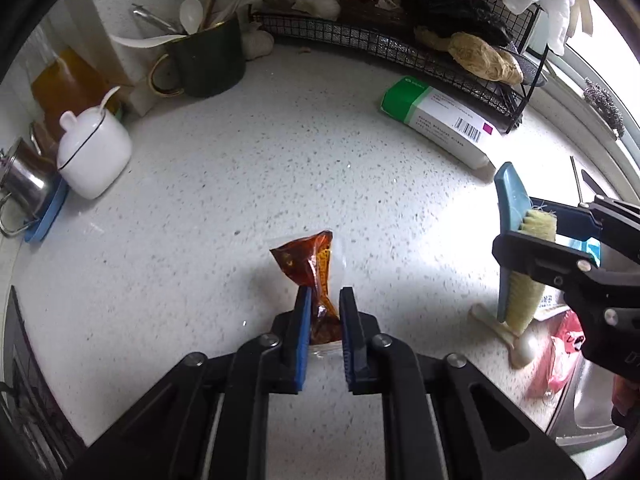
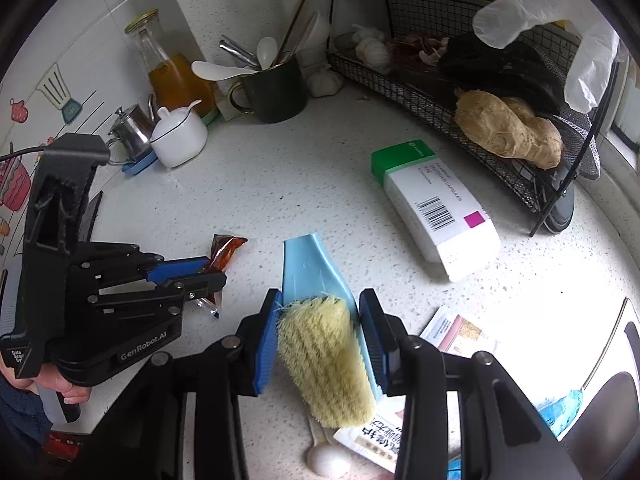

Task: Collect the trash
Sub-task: 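Grasp the brown sauce packet with the left tool while the right tool holds the brush, then carry the packet and brush down to the red bucket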

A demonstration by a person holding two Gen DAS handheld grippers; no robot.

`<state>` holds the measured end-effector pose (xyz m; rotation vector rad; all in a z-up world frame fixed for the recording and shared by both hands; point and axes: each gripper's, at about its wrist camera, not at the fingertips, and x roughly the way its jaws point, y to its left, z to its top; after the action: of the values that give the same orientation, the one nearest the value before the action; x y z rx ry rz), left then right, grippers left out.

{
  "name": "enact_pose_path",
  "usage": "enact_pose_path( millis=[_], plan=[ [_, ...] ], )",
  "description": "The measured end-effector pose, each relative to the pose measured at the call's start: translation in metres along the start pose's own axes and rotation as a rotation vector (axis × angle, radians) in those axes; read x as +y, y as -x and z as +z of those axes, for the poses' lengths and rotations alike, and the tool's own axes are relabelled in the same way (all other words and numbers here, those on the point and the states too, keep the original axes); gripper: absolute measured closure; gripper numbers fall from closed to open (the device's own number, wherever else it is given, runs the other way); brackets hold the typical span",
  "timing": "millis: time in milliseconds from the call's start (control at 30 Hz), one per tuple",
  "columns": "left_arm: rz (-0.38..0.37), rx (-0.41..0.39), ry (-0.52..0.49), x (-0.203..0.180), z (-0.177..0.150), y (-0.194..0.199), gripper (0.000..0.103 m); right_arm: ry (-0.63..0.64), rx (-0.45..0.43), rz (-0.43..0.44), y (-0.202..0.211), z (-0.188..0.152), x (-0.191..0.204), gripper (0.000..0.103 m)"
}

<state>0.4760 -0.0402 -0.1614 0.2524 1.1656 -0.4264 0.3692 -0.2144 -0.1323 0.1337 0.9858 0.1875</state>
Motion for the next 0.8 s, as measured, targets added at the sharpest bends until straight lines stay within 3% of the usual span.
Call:
enact_pose_path(
  millis=[400, 800],
  plan=[
    [0.047, -0.054, 0.087, 0.021, -0.103, 0.078, 0.091, 0.103, -0.017, 0.034, 0.032, -0.058, 0.078, 0.066],
    [0.091, -0.1, 0.147, 0.021, -0.219, 0.149, 0.091, 0.168, -0.027, 0.073, 0.069, -0.14, 0.156, 0.066]
  ],
)
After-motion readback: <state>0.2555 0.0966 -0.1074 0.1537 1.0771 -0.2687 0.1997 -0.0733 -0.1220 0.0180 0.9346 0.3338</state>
